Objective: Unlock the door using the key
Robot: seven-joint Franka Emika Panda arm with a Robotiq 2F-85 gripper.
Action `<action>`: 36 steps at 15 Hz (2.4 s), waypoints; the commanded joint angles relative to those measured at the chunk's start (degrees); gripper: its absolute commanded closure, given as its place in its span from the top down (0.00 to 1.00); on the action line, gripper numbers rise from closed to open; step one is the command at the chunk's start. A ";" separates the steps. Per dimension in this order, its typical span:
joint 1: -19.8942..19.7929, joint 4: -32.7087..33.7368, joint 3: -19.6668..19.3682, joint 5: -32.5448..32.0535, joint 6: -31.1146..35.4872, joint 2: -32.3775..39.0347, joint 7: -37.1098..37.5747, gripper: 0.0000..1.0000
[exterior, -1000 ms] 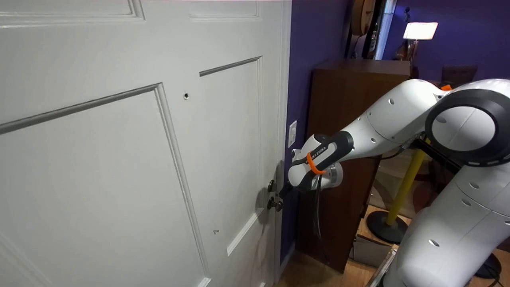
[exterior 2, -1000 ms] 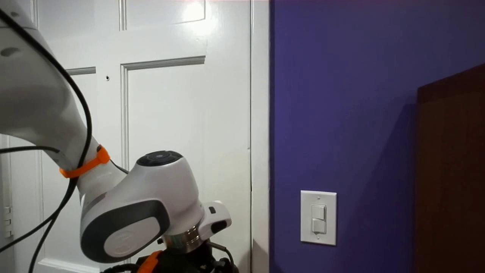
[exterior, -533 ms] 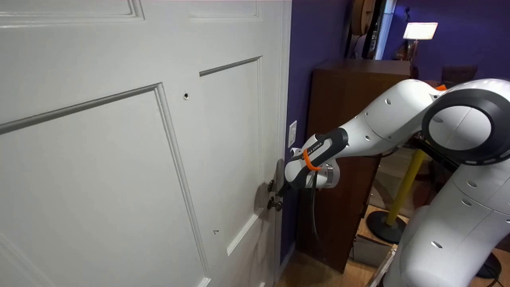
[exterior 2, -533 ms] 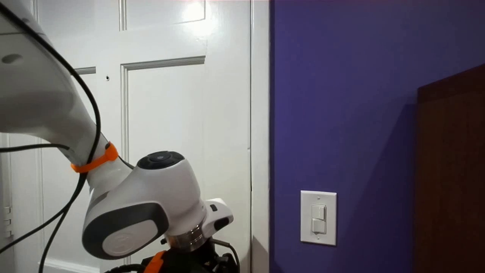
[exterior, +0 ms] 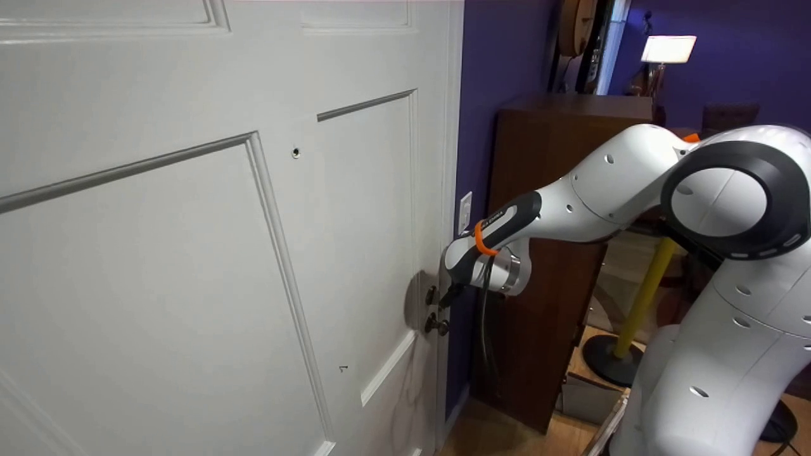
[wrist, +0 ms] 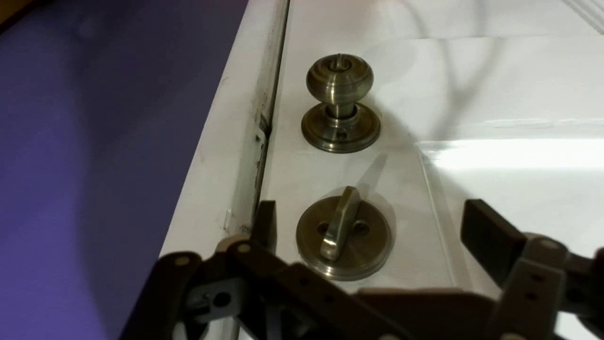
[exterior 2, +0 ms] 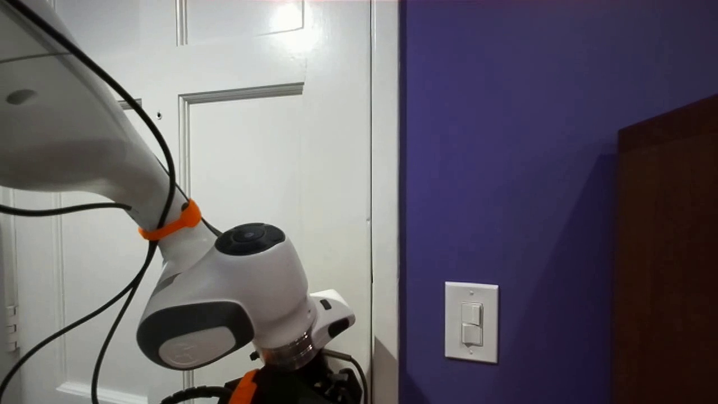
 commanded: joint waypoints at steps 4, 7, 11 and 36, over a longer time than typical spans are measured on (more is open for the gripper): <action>2.40 4.95 -1.17 13.27 -2.46 4.28 -11.94 1.00; 2.29 6.97 -0.77 18.80 -3.03 6.32 -16.72 0.93; 1.47 9.26 -0.35 24.55 -4.69 9.15 -22.16 0.61; 7.19 8.45 1.67 25.86 11.83 13.51 -34.35 0.03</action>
